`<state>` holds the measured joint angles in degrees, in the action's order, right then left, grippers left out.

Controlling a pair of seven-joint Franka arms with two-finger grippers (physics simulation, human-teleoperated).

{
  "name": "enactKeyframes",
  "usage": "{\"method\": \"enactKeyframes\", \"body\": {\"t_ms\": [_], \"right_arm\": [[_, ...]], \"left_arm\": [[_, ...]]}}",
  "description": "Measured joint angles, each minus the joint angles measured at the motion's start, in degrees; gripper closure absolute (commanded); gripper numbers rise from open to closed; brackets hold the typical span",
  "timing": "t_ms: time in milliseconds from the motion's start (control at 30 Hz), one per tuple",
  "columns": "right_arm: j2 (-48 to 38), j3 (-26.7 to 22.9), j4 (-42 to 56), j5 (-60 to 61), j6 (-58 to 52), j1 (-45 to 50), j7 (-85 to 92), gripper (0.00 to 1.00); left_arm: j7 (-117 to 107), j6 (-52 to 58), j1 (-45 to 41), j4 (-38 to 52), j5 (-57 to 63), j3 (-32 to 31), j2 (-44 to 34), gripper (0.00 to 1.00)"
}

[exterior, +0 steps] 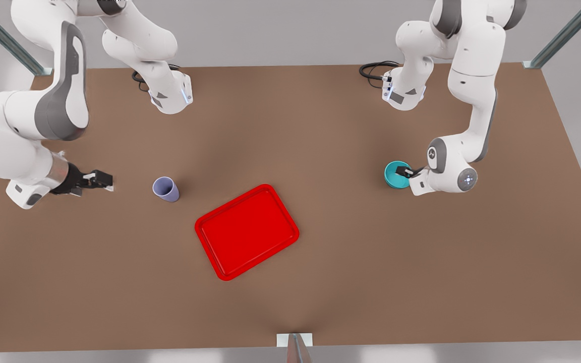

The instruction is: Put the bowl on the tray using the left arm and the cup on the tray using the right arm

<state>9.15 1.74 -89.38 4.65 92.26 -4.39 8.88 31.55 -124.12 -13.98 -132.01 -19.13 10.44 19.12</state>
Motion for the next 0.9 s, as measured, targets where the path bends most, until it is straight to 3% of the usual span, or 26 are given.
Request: {"method": "enactKeyframes", "body": {"t_ms": [100, 267, 533, 567, 667, 800, 900], "right_arm": [[1.44, 0.02, 0.43, -0.33, 0.22, 0.69, -0.12, 0.0], [5.01, 0.01, 3.94, -0.62, -1.14, 0.73, -7.69, 0.0], [3.55, 0.51, 1.93, -1.83, -2.57, 1.3, -11.89, 0.0], [3.3, 0.62, 1.93, -1.84, -2.23, 1.48, -12.2, 0.0], [3.24, 0.63, 1.75, -1.76, -2.16, 1.41, -12.17, 0.0], [3.24, 0.54, 0.96, -1.49, -1.55, 0.86, -11.16, 0.0], [3.24, 0.54, 1.01, -1.49, -1.64, 0.87, -11.16, 0.0]], "left_arm": [[0.87, -0.07, 0.0, 0.05, -0.07, -0.07, 0.35, 0.72], [1.14, -2.31, 0.0, 0.35, -0.13, -0.6, 1.88, 0.79], [-3.39, 1.85, -0.01, 5.66, 0.87, -0.6, 1.42, 0.79], [-6.22, 3.72, 0.03, 8.93, 1.6, -1.63, 1.93, 0.79], [-28.92, 14.54, -0.55, 31.82, 3.63, -8.17, 10.53, 0.79], [-62.16, 14.53, -11.81, 56.46, 4.94, -8.95, 23.28, 0.79], [-80.75, 13.74, -17.71, 65.89, 3.37, -8.87, 28.75, 0.79]]}}
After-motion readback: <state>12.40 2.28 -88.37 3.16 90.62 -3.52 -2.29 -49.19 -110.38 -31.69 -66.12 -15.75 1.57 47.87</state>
